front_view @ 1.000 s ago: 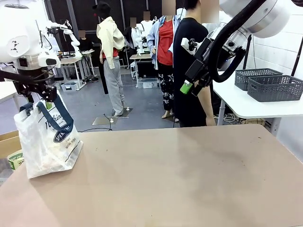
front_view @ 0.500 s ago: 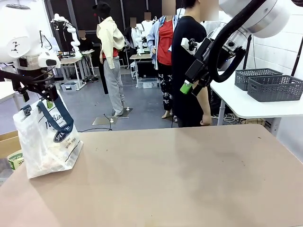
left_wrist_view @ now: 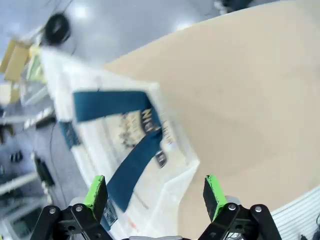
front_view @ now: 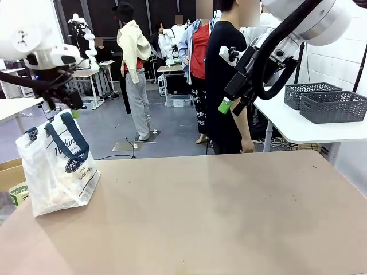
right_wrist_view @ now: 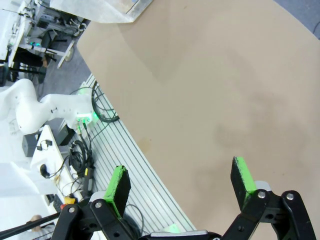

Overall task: Transfer purchased items from the store into the shopping bag.
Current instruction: Move the Reusable shopping bag to the right side of the table.

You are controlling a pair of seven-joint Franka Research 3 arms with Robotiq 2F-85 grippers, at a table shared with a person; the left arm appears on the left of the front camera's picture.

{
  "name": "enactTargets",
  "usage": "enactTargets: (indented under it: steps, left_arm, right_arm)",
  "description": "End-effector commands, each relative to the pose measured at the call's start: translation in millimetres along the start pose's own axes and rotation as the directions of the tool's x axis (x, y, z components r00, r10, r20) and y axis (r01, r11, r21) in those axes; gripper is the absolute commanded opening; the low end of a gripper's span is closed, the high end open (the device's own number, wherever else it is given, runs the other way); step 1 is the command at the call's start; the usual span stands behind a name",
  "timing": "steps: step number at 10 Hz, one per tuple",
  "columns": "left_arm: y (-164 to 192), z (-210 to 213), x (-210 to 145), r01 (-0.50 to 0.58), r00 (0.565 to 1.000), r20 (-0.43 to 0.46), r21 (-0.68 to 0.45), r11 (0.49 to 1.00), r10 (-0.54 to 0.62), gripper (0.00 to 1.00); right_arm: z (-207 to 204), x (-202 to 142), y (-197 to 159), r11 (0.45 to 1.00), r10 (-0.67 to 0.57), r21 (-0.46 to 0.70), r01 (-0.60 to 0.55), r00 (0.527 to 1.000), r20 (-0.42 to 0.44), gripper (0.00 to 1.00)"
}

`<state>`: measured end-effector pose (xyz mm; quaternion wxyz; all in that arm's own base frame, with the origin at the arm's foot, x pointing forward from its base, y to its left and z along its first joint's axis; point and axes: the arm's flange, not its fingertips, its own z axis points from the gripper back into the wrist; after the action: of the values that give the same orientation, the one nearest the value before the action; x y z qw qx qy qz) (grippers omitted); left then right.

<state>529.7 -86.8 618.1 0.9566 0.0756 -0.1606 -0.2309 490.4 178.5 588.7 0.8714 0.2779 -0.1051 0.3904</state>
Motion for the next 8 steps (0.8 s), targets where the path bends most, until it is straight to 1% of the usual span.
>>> enactTargets:
  steps: [1,3,4,5,6,8]
  left_arm:
    - [-0.9,7.9,-3.4,0.195,0.972,0.165,-0.181,0.964,-0.166,1.00]
    - [-15.7,-3.1,4.1,0.306,0.943,0.217,-0.283,0.909,-0.251,1.00]
    - [-17.5,-6.0,6.1,0.361,0.925,0.252,-0.344,0.867,-0.285,1.00]
    - [-18.0,-7.2,5.4,0.423,0.899,0.290,-0.378,0.823,-0.329,1.00]
    - [-18.8,-11.4,5.4,0.457,0.885,0.298,-0.407,0.791,-0.358,1.00]
    - [-20.5,-17.5,3.8,0.514,0.854,0.342,-0.433,0.740,-0.393,1.00]
  right_arm:
    - [-0.9,0.1,1.3,1.000,-0.015,0.001,0.015,1.000,-0.006,1.00]
    - [-0.9,0.1,1.3,1.000,-0.015,0.001,0.015,1.000,-0.006,1.00]
    - [-0.9,0.1,1.3,1.000,-0.015,0.001,0.015,1.000,-0.006,1.00]
    - [-0.9,0.1,1.3,1.000,-0.015,0.001,0.015,1.000,-0.006,1.00]
    - [-0.9,0.1,1.3,1.000,-0.015,0.001,0.015,1.000,-0.006,1.00]
    - [-0.9,0.1,1.3,1.000,-0.015,0.001,0.015,1.000,-0.006,1.00]
